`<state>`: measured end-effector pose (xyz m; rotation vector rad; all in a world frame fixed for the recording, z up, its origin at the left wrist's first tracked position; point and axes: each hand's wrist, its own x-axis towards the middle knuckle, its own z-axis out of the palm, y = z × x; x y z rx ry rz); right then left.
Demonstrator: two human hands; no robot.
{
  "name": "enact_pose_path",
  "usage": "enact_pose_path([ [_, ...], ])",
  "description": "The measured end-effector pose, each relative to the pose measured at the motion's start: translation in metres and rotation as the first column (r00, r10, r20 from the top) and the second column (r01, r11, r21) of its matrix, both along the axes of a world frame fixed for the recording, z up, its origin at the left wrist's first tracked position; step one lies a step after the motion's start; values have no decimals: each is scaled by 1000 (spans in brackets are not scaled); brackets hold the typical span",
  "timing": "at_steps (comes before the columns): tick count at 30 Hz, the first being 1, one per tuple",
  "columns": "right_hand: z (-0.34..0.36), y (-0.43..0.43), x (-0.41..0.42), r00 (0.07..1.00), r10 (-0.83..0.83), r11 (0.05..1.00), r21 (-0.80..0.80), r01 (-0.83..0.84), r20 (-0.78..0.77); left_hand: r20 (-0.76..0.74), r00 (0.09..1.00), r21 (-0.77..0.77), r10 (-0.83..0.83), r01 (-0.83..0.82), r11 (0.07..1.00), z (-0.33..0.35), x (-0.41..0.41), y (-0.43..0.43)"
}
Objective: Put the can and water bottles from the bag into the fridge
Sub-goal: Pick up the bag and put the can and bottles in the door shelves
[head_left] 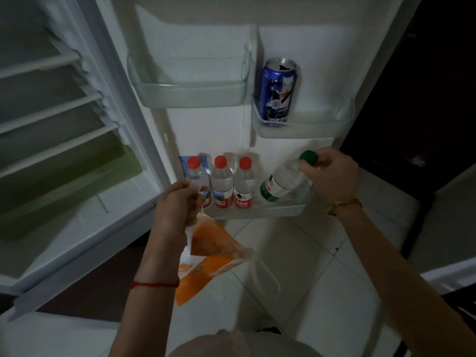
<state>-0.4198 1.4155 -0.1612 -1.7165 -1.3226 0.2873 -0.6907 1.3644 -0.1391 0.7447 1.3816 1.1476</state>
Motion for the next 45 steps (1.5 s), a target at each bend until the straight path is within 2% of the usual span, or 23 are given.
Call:
enact_pose_path([
  [4,-13,21,-7,998,57,998,12,-57,-11,6,1000,-19,22,-22,1000,2,2,3],
  [7,-21,37,-12,988,136,990,16,-138,71,5,999,-16,43,-42,999,2,6,3],
  [13,-40,65,-17,954,230,973,-80,-219,194,23,999,6,40,-40,999,3,22,-1],
  [26,-69,81,-18,927,307,933,-262,-247,218,8,999,52,-32,32,998,19,61,-11],
  [28,-66,69,-19,936,289,944,-224,-243,201,3,1000,60,-30,30,998,21,65,-13],
  [31,-71,34,-18,934,314,950,-58,-308,172,-6,1000,79,-30,31,996,24,70,-15],
  [33,-86,10,-14,872,467,882,-145,-449,145,-7,1000,86,-29,30,996,27,72,-15],
  [35,-109,-7,-9,774,628,737,-380,-559,79,-6,1000,92,-26,27,995,28,74,-16],
  [37,-131,-13,-6,714,700,574,-585,-572,-11,-5,1000,95,-21,22,995,29,77,-19],
  [39,-155,-13,-6,670,742,451,-716,-533,-32,-9,1000,96,-22,22,995,29,78,-21],
  [45,-186,-20,-14,625,781,318,-861,-397,0,-9,999,89,-34,34,995,30,81,-27],
])
